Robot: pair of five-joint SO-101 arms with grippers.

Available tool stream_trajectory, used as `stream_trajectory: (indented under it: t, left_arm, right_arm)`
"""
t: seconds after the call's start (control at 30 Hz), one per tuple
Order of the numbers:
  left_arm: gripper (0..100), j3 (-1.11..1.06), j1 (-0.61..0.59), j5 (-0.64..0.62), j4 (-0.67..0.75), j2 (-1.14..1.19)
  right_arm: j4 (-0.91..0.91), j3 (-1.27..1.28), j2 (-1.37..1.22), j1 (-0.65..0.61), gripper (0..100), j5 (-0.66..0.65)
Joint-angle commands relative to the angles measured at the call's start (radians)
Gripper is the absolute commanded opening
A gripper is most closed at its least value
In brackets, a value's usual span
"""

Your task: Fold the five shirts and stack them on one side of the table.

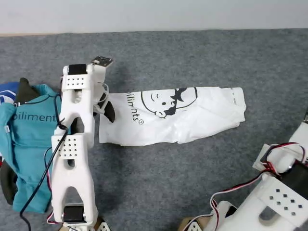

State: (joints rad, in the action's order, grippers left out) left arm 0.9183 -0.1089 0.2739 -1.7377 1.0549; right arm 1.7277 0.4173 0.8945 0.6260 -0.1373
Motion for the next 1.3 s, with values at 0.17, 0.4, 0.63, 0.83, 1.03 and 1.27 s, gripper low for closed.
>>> stream_trajectory:
  t: [0.17, 0.4, 0.63, 0.83, 1.03, 1.27]
  left_arm:
    - [0, -0.064, 0.002, 0.066, -0.018, -0.015]
    - [0, -0.07, -0.064, 0.066, -0.018, -0.173]
    - [0, -0.07, -0.1, 0.072, -0.018, -0.327]
    - [0, -0.102, -0.011, 0.094, -0.02, -0.408]
    - [0, -0.2, 0.187, 0.095, -0.018, -0.465]
    - [0, -0.189, 0.425, 0.094, -0.017, -0.479]
  right_arm:
    - [-0.021, -0.012, 0.01, -0.012, 1.5, -0.012]
    - [-0.021, -0.012, 0.01, -0.012, 1.5, -0.012]
    - [-0.035, -0.014, 0.012, -0.012, 1.5, -0.012]
    - [-0.035, -0.014, 0.012, -0.012, 1.5, -0.012]
    - [-0.035, -0.014, 0.012, -0.012, 1.5, -0.012]
    - [-0.035, -0.014, 0.012, -0.012, 1.5, -0.012]
